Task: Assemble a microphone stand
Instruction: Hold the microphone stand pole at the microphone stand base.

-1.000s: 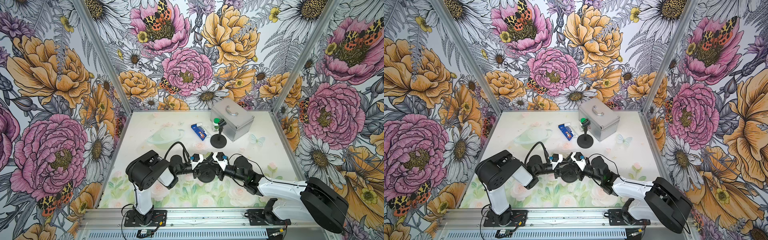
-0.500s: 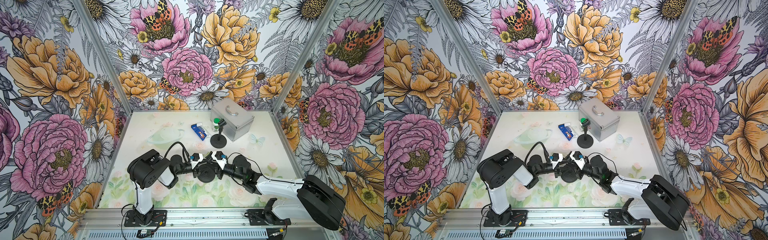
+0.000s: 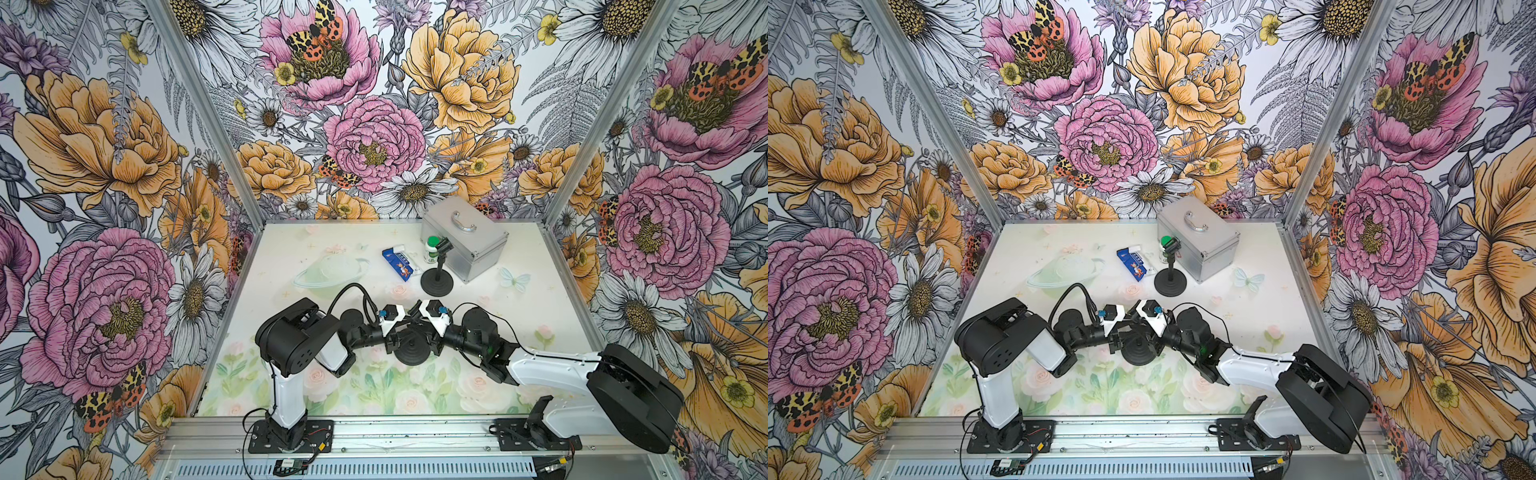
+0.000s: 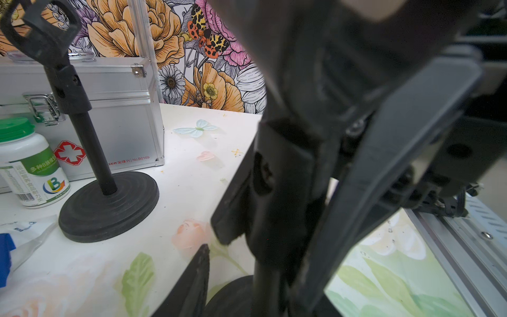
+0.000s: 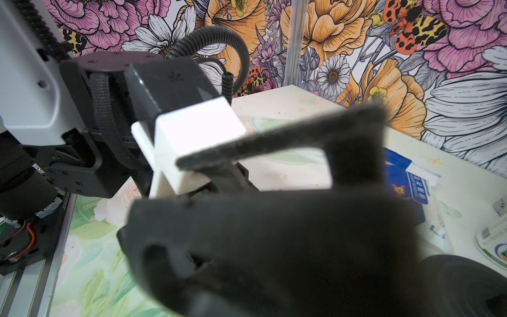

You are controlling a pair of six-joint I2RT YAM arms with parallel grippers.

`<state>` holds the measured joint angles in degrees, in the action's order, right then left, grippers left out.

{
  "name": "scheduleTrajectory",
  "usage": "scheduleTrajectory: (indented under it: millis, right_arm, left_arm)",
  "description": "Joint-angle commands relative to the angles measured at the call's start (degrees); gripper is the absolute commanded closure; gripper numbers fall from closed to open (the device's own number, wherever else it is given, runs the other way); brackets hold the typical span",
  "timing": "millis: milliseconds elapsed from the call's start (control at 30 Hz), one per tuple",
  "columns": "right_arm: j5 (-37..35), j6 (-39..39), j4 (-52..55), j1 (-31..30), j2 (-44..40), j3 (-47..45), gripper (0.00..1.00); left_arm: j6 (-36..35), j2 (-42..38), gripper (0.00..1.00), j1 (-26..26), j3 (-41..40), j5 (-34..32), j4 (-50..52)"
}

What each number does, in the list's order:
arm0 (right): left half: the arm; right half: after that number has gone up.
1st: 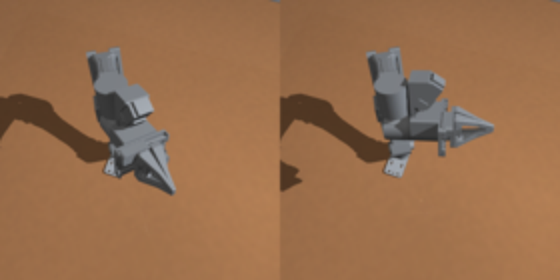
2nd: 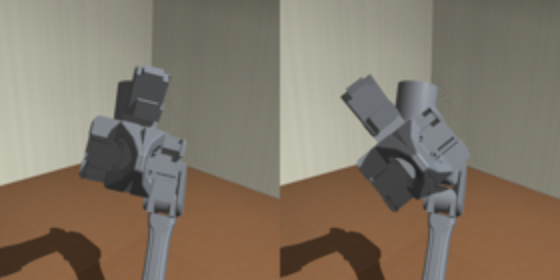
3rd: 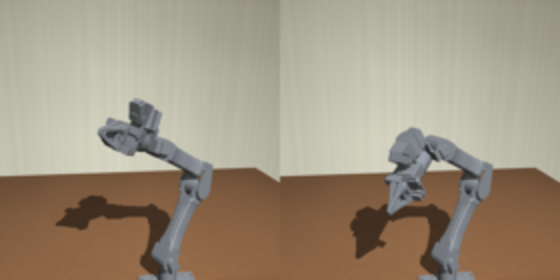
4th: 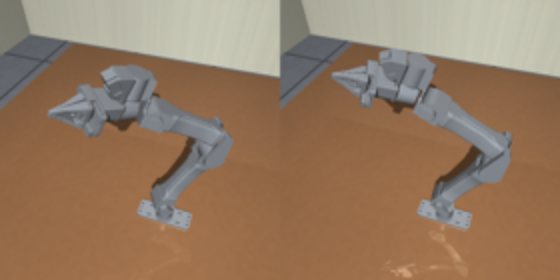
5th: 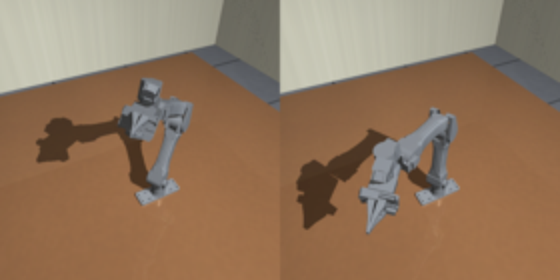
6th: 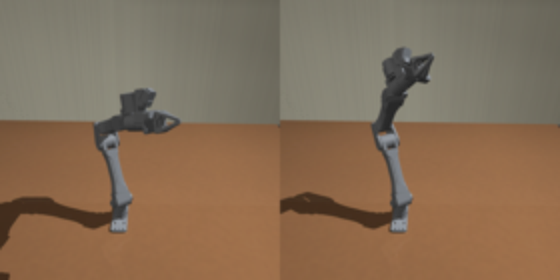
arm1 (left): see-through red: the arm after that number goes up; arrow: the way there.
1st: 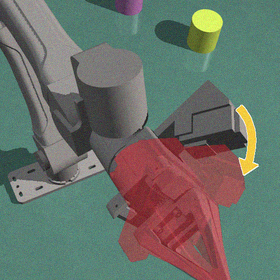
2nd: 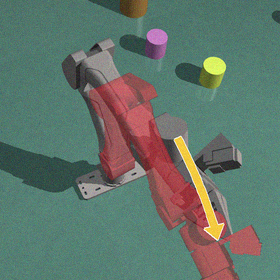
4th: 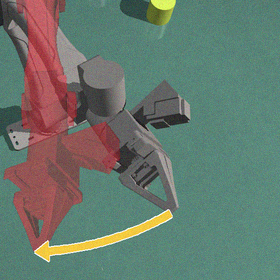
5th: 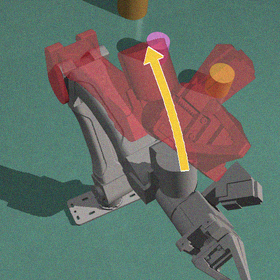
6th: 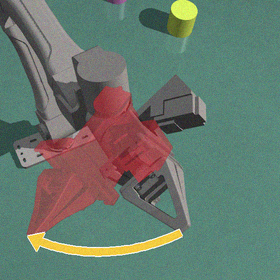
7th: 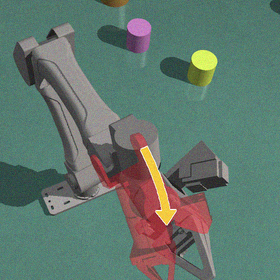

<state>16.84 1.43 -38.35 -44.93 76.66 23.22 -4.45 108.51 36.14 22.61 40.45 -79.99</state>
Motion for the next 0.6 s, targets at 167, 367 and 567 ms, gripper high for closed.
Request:
scheduleTrajectory:
  millis: [167, 367, 567]
  right_arm:
    - [1.80, 0.25, 2.71, -0.07, -0.33, 0.40, 0.96]
    - [0.14, -0.65, 3.81, -0.07, -0.27, -0.01, 0.98]
    - [-1.63, -1.68, 4.68, 0.01, -1.42, -0.13, 0.98]
  left_arm:
    - [-0.16, 0.17, 0.56, 0.23, 0.22, 1.98, -0.89]
    - [0.81, 1.22, 0.56, 0.25, 1.18, 3.09, -0.89]
    - [1.32, 2.30, 0.56, 0.60, 2.00, 3.54, -0.88]
